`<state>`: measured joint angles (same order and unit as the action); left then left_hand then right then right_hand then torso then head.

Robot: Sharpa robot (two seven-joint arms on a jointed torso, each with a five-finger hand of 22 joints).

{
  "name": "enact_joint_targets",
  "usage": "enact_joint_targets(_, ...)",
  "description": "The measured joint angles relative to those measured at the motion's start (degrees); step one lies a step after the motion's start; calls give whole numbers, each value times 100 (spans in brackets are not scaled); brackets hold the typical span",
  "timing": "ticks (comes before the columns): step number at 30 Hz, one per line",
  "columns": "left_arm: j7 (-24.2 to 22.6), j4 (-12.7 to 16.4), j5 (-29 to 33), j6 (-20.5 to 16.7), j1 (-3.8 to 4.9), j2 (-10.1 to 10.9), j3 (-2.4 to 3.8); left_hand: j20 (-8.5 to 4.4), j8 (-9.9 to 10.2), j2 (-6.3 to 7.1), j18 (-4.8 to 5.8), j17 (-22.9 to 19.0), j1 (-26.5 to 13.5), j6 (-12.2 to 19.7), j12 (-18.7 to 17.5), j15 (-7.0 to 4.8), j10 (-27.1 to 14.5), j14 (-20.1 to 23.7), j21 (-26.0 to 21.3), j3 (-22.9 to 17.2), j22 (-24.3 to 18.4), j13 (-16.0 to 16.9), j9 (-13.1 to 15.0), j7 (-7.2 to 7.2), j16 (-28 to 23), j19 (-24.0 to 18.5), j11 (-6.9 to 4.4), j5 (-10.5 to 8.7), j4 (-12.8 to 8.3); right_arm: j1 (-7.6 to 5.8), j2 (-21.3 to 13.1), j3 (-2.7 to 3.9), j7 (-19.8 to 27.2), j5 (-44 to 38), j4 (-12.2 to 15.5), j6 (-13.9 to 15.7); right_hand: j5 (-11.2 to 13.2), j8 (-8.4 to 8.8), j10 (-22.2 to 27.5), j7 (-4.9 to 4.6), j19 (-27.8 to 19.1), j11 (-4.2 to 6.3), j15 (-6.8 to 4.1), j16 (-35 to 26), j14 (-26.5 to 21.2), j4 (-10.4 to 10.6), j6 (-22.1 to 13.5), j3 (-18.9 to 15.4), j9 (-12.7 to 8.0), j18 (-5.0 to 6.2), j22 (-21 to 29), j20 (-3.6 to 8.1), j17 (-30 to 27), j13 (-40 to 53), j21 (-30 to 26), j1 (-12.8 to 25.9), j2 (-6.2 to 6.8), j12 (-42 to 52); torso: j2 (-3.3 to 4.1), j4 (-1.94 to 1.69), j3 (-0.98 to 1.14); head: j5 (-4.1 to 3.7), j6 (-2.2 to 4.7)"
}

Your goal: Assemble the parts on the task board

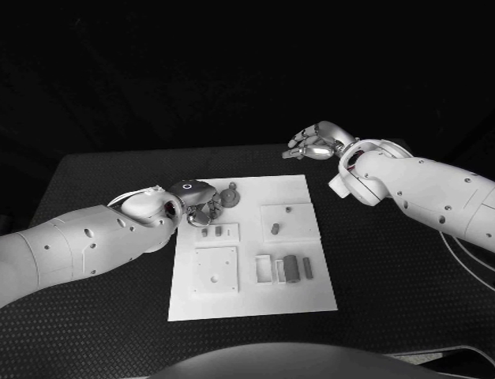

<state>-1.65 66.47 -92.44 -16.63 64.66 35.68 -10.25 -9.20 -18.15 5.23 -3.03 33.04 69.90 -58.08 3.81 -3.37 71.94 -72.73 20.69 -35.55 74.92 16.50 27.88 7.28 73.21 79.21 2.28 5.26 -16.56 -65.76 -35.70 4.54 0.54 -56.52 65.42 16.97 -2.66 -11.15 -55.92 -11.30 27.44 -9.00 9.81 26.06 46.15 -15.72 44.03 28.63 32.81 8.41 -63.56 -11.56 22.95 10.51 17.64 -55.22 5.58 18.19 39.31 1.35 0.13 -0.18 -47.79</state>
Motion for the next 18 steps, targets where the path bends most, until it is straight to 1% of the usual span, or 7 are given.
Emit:
enact_joint_targets(5,-7,-13,9,30,-9,-7,-6,19,54,47,8,-6,46,129,-2,21,-95,37,-23,0,0,-19,-22,40,0,-21,95,-32,0,0,-1,0,0,1,0,-1,0,0,0,0,0,0,0,0,0,0,0,0,0,0,-2,0,0,-6,0,0,0,0,0,-4,0,-14,-12)
enact_joint_targets(7,-11,-16,12,42,-9,-9,-4,39,86,98,11,-6,48,171,-7,21,-141,37,-23,0,0,-27,-28,68,0,-40,141,-43,1,0,0,0,0,1,1,-1,0,0,0,0,0,0,0,-6,0,0,0,0,0,0,-2,0,0,-5,0,0,0,0,-1,-7,0,-21,-13)
enact_joint_targets(9,-14,-18,14,52,-7,-9,-2,39,87,103,13,-5,42,192,-6,25,-144,41,-23,0,0,-29,-29,86,0,-40,144,-43,1,0,1,0,-1,1,1,-2,0,0,0,0,0,0,0,-22,0,0,0,0,0,0,-2,0,0,-5,0,0,0,0,-1,-7,0,-21,-15)
enact_joint_targets(11,-20,-25,17,65,-5,-12,-1,39,86,133,38,-5,11,214,-6,41,-173,57,-23,0,0,-36,-29,105,0,-41,173,-43,1,0,1,0,-2,1,1,-4,0,0,0,0,0,0,0,-22,0,0,0,0,0,0,-2,0,0,-5,0,0,0,0,-1,-6,0,-18,-17)
enact_joint_targets(14,-27,-32,20,80,-3,-15,0,59,113,156,40,-5,35,253,-4,42,-206,55,-23,23,-1,-39,-35,110,0,-60,203,-43,24,0,1,0,-4,2,1,-8,0,0,0,0,0,0,0,-22,0,0,0,0,-3,0,-1,0,0,-9,0,0,0,0,-1,-6,-3,-16,-25)
enact_joint_targets(16,-32,-33,22,85,-3,-15,1,60,113,178,40,-5,13,265,1,81,-240,58,-23,23,-1,-39,-37,120,0,-61,201,-43,24,0,1,0,-5,2,1,-10,0,0,0,0,0,0,0,-22,0,0,0,0,-6,0,-7,0,0,-14,0,0,0,0,-1,-7,-3,-15,-28)
enact_joint_targets(18,-38,-34,24,88,-2,-15,1,64,113,178,41,-5,13,293,17,82,-253,58,-24,23,-1,-40,-37,110,0,-57,192,-43,24,0,1,0,-7,2,-1,-14,0,0,0,0,0,0,0,-22,0,0,0,0,-6,-1,-7,0,0,-14,-23,0,0,0,-1,-7,-3,-15,-28)
